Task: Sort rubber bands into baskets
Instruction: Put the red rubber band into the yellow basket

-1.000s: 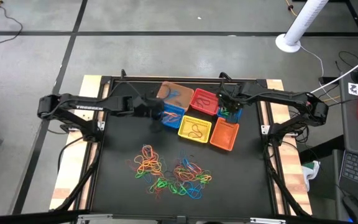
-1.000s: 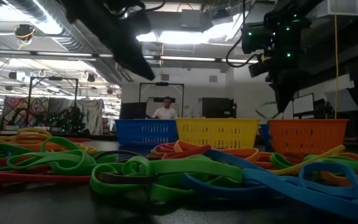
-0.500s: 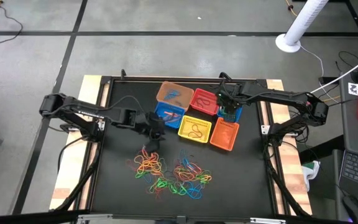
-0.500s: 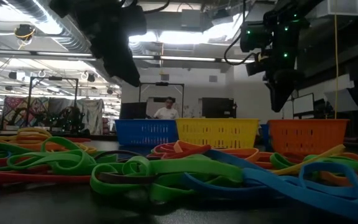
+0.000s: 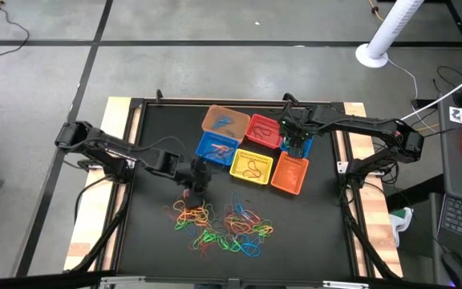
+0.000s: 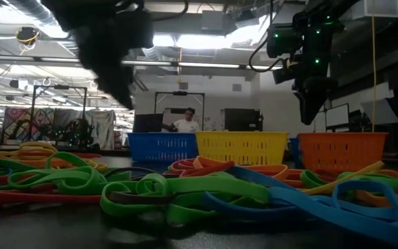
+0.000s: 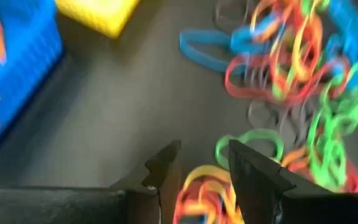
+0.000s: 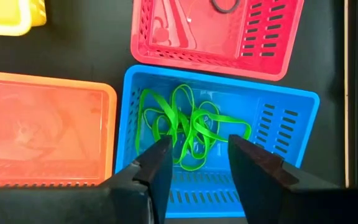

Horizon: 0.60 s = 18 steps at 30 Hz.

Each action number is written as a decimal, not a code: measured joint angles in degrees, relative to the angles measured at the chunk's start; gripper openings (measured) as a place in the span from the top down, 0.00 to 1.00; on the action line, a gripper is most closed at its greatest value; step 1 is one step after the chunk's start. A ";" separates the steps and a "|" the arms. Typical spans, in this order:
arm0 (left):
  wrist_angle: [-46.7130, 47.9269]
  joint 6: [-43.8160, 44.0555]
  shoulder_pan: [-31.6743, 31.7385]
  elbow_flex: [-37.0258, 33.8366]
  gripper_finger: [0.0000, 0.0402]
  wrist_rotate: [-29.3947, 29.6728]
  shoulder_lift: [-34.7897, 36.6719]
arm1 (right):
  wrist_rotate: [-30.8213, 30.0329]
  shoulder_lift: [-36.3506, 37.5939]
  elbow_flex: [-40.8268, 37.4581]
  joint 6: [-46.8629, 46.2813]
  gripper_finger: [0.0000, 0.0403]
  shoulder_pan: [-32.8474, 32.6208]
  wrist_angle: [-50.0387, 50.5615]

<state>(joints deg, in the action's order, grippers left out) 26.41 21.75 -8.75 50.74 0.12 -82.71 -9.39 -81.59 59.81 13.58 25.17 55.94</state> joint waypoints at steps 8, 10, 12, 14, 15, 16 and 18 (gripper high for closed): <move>2.92 -0.54 -3.46 -2.30 0.68 0.09 -0.41 | 0.00 -0.01 0.00 0.00 0.61 0.00 -0.85; 0.85 -0.64 -3.67 -3.89 0.68 0.62 -0.53 | 0.00 -0.01 0.00 0.00 0.61 0.00 -1.01; -1.37 -0.65 -3.74 -5.66 0.68 1.92 -0.54 | 0.00 -0.01 0.00 0.00 0.61 -0.01 -1.62; -3.96 -0.65 -3.71 -7.22 0.68 3.65 -0.54 | 0.02 -0.01 0.00 0.00 0.61 -0.02 -2.27; -4.26 -0.67 -3.61 -7.78 0.68 4.47 -0.54 | 0.02 -0.01 0.00 0.00 0.61 -0.02 -2.54; -4.79 -0.67 -3.61 -8.30 0.68 4.92 -0.54 | 0.00 -0.01 0.01 0.00 0.61 0.00 -2.58; -5.49 -0.82 -3.59 -9.03 0.68 5.18 -0.54 | 0.02 -0.01 0.00 0.00 0.61 -0.02 -2.56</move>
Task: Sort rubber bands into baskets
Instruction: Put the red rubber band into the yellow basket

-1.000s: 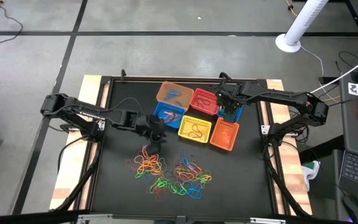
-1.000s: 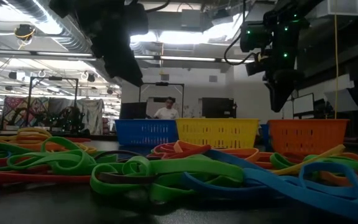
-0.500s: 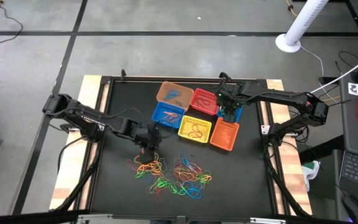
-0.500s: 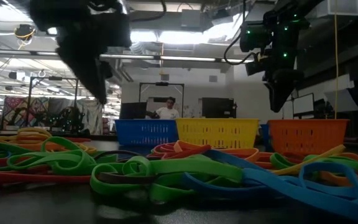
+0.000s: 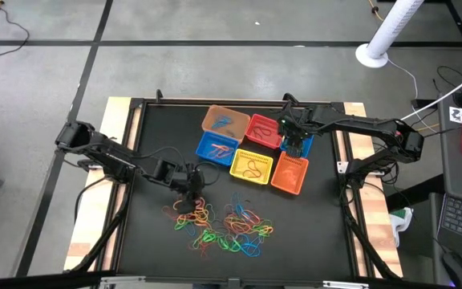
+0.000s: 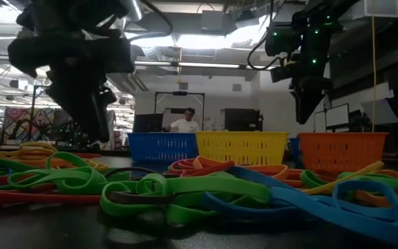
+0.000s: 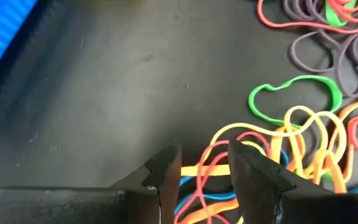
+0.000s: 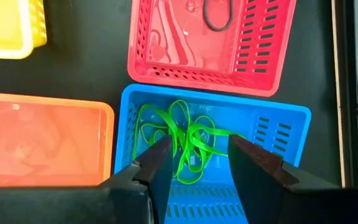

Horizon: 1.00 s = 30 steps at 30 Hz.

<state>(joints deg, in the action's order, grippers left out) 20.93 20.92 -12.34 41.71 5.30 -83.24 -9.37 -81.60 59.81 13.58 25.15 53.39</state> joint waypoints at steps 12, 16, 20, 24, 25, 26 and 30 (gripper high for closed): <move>-4.14 -0.16 0.00 -4.67 0.68 0.53 0.00 | 0.00 0.00 0.02 0.00 0.61 0.00 0.02; -4.28 -1.85 0.00 -4.79 0.68 0.88 0.00 | 0.00 0.00 0.00 -0.01 0.61 0.00 0.02; -4.82 -3.71 0.00 -4.79 0.68 1.00 0.00 | 0.00 0.00 0.00 -0.02 0.61 0.00 0.02; -7.17 -5.51 0.00 -4.79 0.68 0.99 -0.45 | 0.00 0.00 0.00 -0.02 0.61 0.00 0.02; -7.61 -6.06 0.00 -4.79 0.68 0.99 -0.85 | 0.00 0.00 0.02 -0.02 0.61 0.00 0.04; -7.93 -6.38 0.00 -4.79 0.68 0.99 -1.33 | 0.00 0.00 0.00 -0.02 0.61 0.00 0.04; -8.38 -6.52 -0.05 -4.79 0.68 0.35 -3.57 | 0.00 -0.01 0.00 -0.02 0.61 0.00 0.05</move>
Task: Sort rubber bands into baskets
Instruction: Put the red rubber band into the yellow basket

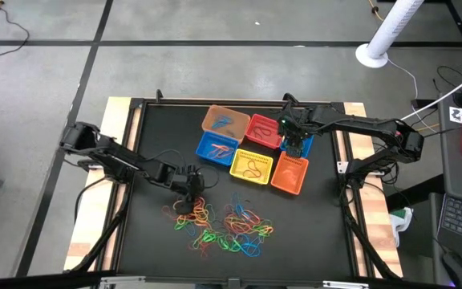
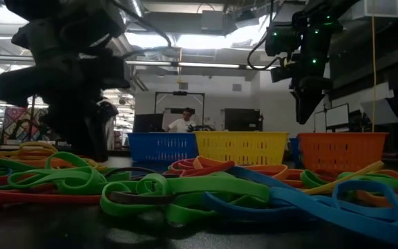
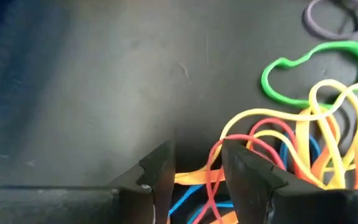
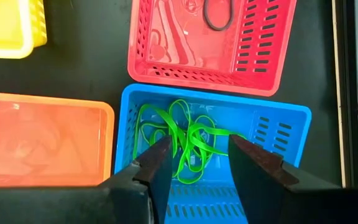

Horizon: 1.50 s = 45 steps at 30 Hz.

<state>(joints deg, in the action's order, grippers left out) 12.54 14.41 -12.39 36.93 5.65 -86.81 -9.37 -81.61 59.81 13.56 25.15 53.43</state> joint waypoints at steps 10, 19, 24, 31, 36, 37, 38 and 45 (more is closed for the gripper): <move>0.02 -2.70 0.01 0.09 0.68 -2.15 -1.39 | 0.04 -0.01 0.01 -0.01 0.61 0.00 0.02; 0.34 -4.08 0.01 0.81 0.87 -2.70 -1.51 | 0.04 -0.01 0.01 0.00 0.61 0.00 0.02; 0.36 -4.05 -0.02 2.50 0.98 -2.84 -1.52 | 0.04 -0.01 0.00 0.00 0.61 0.00 0.00; 0.06 -4.73 0.13 5.98 0.98 -2.77 -1.52 | 0.04 -0.01 0.00 0.00 0.61 0.00 0.00; -0.99 -6.07 2.26 8.06 0.99 -2.58 -1.52 | 0.06 -0.01 0.01 0.00 0.61 0.00 -0.24; -2.50 -6.55 2.90 8.20 0.99 -2.51 -1.52 | 0.27 -0.01 0.02 0.00 0.61 0.00 -0.53; -4.32 -7.23 3.60 8.28 0.99 -2.51 -1.52 | 0.69 -0.01 0.02 -0.02 0.61 0.00 -0.88; -22.07 -13.70 9.75 8.39 0.99 -2.38 -1.52 | 5.43 -0.01 0.00 -0.02 0.61 0.00 -3.48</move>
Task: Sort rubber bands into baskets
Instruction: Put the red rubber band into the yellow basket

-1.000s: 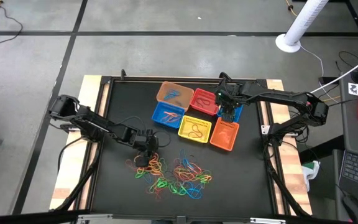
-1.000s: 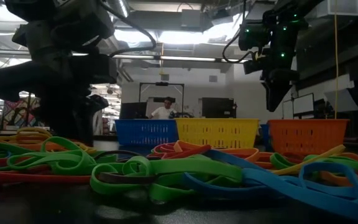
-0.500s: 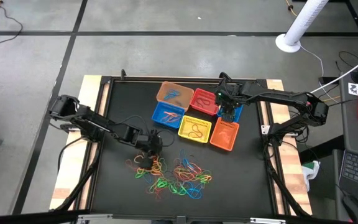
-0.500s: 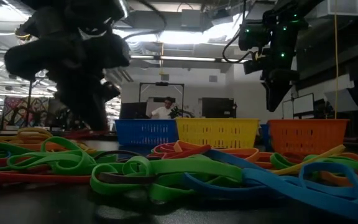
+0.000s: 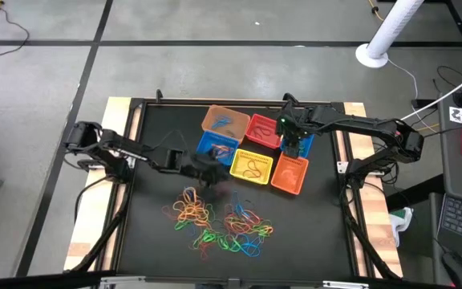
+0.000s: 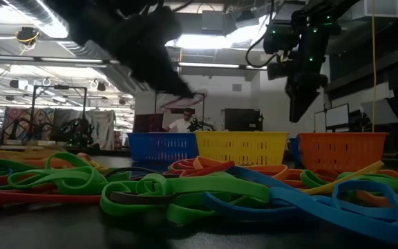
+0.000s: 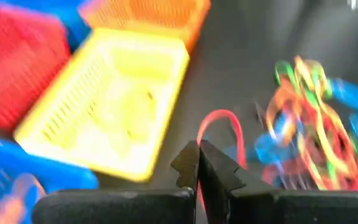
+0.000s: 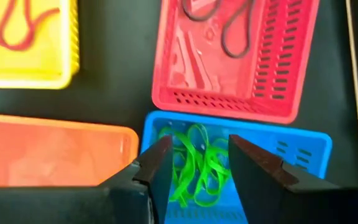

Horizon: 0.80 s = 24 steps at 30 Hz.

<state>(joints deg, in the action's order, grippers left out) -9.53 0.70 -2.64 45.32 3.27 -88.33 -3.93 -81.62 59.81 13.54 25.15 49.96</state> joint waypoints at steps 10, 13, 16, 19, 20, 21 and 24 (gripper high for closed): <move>-17.32 -7.06 8.35 0.02 0.99 -0.02 0.04 | 2.24 0.00 0.00 -0.02 0.61 0.00 -3.85; -19.78 -7.85 10.45 0.02 0.99 -0.02 0.07 | 2.27 0.00 0.00 -0.02 0.61 0.00 -4.33; -21.79 -8.73 12.34 0.02 0.99 -0.02 0.07 | 2.67 0.00 0.00 -1.83 0.61 0.00 -4.82; -23.72 -8.73 13.83 0.02 0.99 -0.02 0.07 | 3.84 0.00 0.02 -5.73 0.61 -0.02 -5.51; -24.01 -8.77 14.23 0.02 0.99 -0.02 0.11 | 4.41 0.00 0.01 -6.52 0.61 -0.01 -5.64; -24.17 -8.83 14.52 0.02 0.99 -0.04 0.10 | 4.97 0.00 0.01 -7.25 0.61 -0.01 -5.74; -24.18 -9.65 15.20 0.02 0.99 -0.04 0.11 | 6.66 0.00 0.00 -7.94 0.61 -0.02 -6.18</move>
<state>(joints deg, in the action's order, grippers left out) -33.71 -8.95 12.56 45.34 3.22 -88.23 2.72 -81.62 59.81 5.60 25.12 43.78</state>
